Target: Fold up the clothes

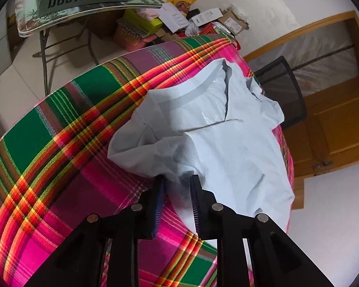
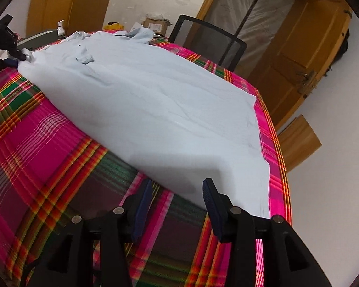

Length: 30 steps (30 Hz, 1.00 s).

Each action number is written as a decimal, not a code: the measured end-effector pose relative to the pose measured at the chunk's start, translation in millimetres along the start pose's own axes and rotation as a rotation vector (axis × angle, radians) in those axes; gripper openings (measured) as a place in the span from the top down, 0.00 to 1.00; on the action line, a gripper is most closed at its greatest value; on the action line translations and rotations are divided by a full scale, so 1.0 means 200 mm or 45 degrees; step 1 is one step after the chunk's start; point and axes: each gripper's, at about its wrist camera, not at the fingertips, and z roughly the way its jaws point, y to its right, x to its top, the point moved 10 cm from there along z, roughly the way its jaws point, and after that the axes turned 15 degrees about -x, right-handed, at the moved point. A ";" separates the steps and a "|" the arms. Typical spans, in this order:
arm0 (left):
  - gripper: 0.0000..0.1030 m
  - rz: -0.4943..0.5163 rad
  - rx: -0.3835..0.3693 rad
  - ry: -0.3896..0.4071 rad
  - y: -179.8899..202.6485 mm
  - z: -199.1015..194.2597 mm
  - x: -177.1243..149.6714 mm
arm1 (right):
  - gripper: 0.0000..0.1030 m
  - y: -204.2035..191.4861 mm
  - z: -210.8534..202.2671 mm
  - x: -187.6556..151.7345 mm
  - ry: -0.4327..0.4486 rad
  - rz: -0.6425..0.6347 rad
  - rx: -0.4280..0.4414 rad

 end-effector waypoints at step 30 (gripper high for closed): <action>0.48 -0.044 -0.044 -0.085 0.08 0.04 -0.06 | 0.97 0.07 -0.01 0.10 0.056 0.179 0.060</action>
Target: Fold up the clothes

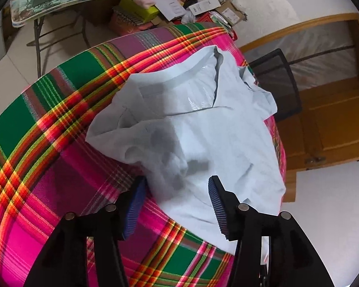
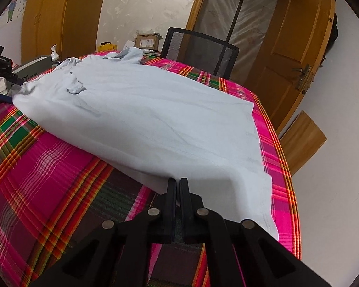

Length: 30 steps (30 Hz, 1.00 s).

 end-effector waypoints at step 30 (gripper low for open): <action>0.80 0.049 0.081 -0.067 0.02 0.09 -0.01 | 0.60 -0.18 0.03 0.00 0.029 -0.358 0.073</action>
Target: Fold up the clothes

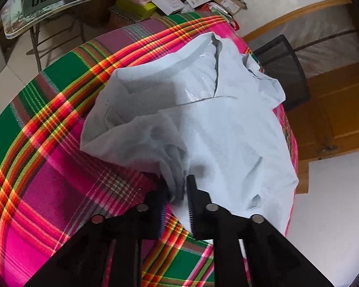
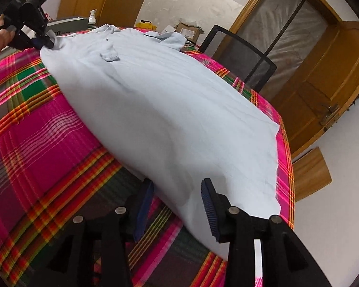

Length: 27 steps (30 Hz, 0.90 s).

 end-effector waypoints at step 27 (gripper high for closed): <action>0.95 -0.079 -0.107 0.203 -0.07 -0.27 -0.09 | 0.98 -0.05 -0.14 -0.04 0.049 0.126 0.029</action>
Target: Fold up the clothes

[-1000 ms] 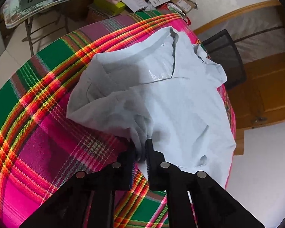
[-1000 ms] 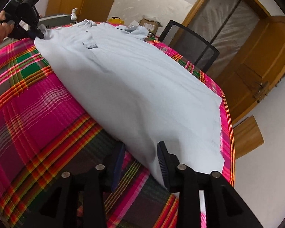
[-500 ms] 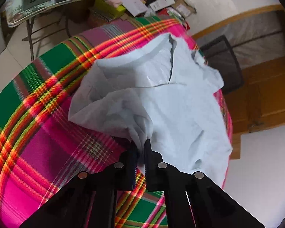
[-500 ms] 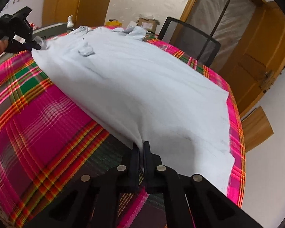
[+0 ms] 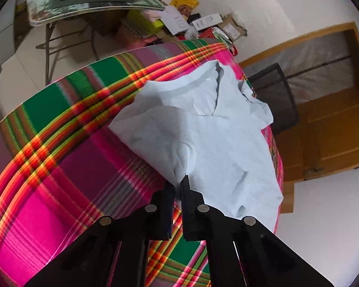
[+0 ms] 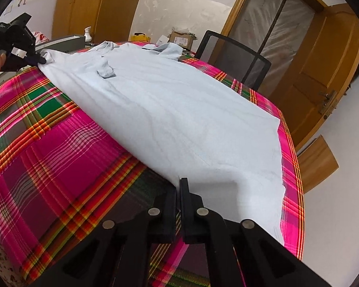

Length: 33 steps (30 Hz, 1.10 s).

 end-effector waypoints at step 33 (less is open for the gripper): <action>0.42 0.639 0.250 -0.360 0.49 0.44 -0.10 | 0.66 0.66 0.37 -0.14 -0.307 0.649 0.099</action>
